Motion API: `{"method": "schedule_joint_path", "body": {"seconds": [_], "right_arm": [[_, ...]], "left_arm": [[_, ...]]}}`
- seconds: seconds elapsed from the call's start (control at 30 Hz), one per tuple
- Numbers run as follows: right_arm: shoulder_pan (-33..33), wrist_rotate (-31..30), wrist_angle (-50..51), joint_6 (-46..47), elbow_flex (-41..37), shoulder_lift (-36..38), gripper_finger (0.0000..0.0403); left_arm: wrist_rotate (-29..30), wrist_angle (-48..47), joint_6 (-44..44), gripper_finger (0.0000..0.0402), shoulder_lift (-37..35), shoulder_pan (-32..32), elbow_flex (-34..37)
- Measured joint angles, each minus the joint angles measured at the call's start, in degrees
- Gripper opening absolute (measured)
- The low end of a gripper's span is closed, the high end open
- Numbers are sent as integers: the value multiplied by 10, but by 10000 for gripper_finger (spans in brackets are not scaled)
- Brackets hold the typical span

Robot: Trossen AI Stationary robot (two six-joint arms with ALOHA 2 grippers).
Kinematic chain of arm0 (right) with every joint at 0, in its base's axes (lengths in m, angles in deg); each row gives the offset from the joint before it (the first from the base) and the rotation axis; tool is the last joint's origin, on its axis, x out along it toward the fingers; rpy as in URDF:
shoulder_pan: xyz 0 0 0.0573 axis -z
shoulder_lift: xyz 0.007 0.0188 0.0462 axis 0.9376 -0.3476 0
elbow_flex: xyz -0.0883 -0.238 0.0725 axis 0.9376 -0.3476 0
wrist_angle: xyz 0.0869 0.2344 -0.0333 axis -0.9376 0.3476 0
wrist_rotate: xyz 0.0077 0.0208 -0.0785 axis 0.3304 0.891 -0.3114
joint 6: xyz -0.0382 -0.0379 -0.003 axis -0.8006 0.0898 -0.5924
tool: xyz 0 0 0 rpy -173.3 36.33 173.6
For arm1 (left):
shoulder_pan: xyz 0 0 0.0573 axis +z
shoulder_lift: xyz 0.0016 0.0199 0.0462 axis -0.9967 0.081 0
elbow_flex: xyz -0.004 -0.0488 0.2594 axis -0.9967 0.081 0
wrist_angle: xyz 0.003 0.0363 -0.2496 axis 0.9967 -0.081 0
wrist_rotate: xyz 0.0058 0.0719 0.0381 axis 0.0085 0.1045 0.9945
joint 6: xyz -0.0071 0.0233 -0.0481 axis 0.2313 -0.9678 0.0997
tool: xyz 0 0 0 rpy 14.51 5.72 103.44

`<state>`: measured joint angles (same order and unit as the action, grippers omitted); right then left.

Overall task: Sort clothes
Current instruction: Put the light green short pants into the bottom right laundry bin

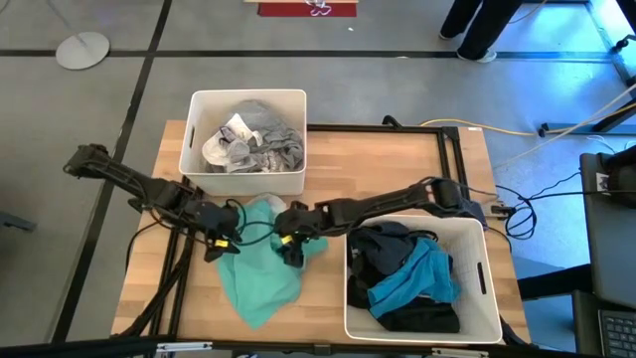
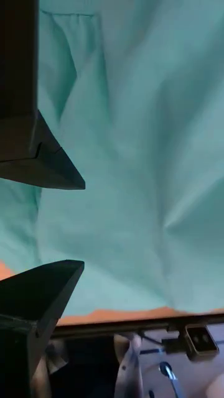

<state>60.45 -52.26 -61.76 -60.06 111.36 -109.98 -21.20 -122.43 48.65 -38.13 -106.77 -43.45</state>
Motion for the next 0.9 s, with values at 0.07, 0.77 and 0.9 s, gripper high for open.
{"method": "schedule_joint_path", "body": {"seconds": [0.07,0.77,0.9], "right_arm": [[0,-1,1,2,0,-11,326],[11,-18,-34,37,4,-133,287],[10,-24,-31,33,3,-135,217]], "left_arm": [[6,26,0,186,13,0,11],[109,273,-51,186,199,1,76],[109,281,-61,186,203,1,76]]}}
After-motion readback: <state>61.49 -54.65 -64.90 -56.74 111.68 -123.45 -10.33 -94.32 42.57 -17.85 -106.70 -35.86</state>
